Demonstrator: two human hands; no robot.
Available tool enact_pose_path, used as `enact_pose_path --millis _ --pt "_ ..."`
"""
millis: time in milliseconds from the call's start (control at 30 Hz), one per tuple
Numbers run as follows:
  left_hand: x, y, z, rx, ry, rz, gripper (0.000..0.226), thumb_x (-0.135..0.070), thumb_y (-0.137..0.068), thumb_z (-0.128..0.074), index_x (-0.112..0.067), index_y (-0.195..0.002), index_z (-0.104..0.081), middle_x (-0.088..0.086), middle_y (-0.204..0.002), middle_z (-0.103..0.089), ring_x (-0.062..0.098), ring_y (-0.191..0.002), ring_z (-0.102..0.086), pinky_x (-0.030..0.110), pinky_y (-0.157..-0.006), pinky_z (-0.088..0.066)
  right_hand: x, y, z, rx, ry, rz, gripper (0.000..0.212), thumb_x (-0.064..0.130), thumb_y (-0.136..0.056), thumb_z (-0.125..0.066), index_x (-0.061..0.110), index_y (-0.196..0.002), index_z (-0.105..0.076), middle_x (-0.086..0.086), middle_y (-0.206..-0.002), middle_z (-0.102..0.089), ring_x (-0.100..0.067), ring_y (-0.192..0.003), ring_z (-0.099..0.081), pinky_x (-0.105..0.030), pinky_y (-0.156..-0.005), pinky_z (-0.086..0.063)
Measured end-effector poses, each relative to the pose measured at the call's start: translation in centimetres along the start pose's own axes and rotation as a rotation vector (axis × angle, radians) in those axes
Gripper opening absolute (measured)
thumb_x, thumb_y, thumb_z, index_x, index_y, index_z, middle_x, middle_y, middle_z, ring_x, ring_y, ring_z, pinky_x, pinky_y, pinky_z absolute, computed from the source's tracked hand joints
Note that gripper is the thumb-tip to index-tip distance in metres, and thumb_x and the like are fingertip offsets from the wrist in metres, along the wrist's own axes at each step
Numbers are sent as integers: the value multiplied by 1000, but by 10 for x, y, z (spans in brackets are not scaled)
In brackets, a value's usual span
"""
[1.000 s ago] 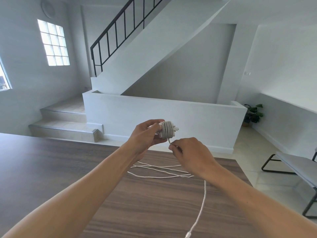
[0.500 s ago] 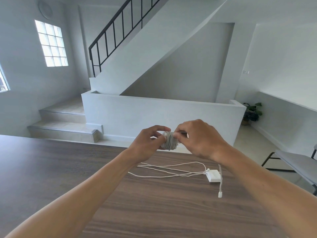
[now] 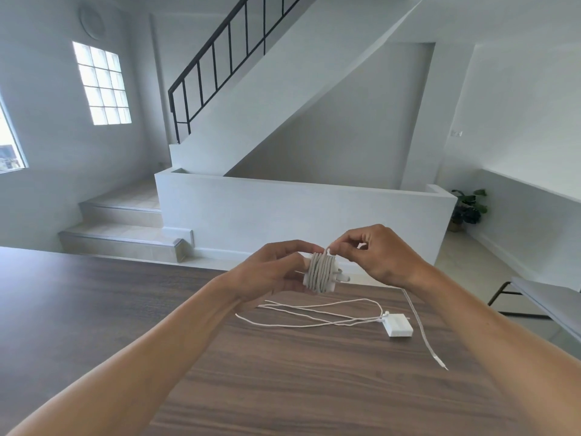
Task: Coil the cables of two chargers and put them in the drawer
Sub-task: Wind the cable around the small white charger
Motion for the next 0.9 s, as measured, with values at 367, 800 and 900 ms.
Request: enact_pose_path --millis 367,800,900 --pt "7 -8 2 -124 320 -22 23 -2 -97 -46 0 -109 -65 22 -105 -69 33 -89 -70 41 -81 -60 -32 19 -40 2 -154 -122 31 26 -94 -58 36 -66 -68 3 -55 -49 -11 -48 -37 -22 -49 -30" --pt "16 -17 25 -418 89 -48 19 -9 -97 -52 -6 -110 -66 9 -95 -77 23 -88 -75 34 -85 -58 -10 34 -62 -14 337 -25 36 38 -98 -43 16 -71 -55 1 -60 -51 -25 -65 -51 -34 -62 -45" --pt "22 -19 29 -487 -8 -45 14 -14 -92 -59 -16 -102 -69 13 -93 -76 22 -84 -74 37 -86 -58 -4 34 -68 19 370 -9 39 37 -98 -41 17 -65 -44 1 -59 -47 -27 -65 -50 -35 -59 -41"
Point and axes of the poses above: each hand's wrist, its own y-axis away from the middle knuckle, its own z-axis out of the back of the hand, x = y × z, the point moved 8 cm from there along -y, towards the middle knuckle
